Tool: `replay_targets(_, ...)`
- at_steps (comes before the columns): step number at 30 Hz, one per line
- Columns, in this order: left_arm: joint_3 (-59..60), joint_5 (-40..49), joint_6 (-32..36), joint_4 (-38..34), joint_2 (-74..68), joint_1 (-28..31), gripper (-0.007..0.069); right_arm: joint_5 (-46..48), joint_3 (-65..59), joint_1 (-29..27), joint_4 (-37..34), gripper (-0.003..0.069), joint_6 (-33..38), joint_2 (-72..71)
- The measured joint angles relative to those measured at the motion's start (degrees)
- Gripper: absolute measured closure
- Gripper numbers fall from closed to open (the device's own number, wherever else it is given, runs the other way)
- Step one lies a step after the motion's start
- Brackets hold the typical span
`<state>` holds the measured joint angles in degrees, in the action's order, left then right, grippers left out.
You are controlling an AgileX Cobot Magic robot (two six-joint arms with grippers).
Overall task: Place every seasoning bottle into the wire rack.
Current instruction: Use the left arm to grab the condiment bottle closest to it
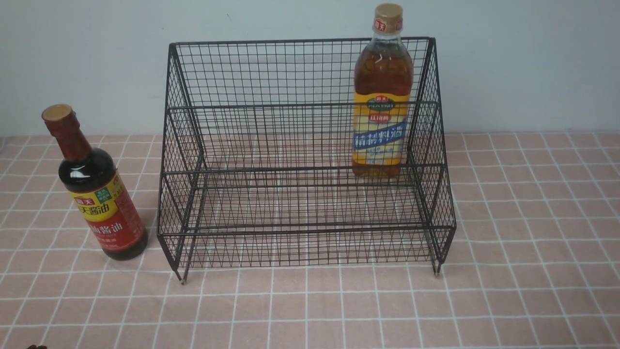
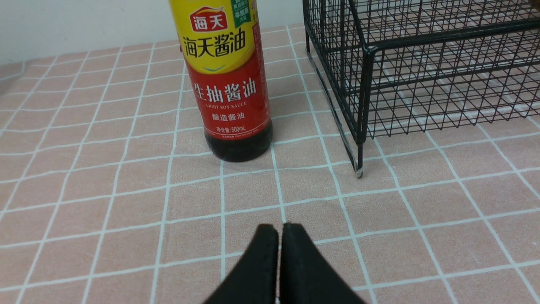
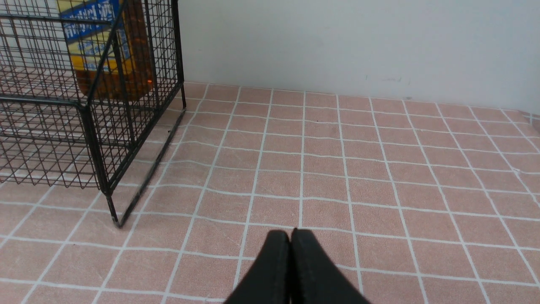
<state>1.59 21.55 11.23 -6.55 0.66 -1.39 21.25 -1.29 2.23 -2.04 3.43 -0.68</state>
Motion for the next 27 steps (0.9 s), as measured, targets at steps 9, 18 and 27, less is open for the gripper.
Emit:
replay_targets(9, 0.0, 0.0, 0.0, 0.04, 0.0, 0.0, 0.0631, 0.0, 0.0, 0.0, 0.0, 0.0672, 0.0, 0.0)
replay_targets(18, 0.06, -10.98, -0.21, -9.73, 0.0, 0.0, 0.0631, 0.0, 0.0, 0.0, 0.0, 0.0672, 0.0, 0.0)
replay_targets(27, 0.06, -30.72, -0.85, -30.48, 0.0, 0.0, 0.0631, 0.05, 0.0, 0.0, 0.0, 0.0672, 0.0, 0.0)
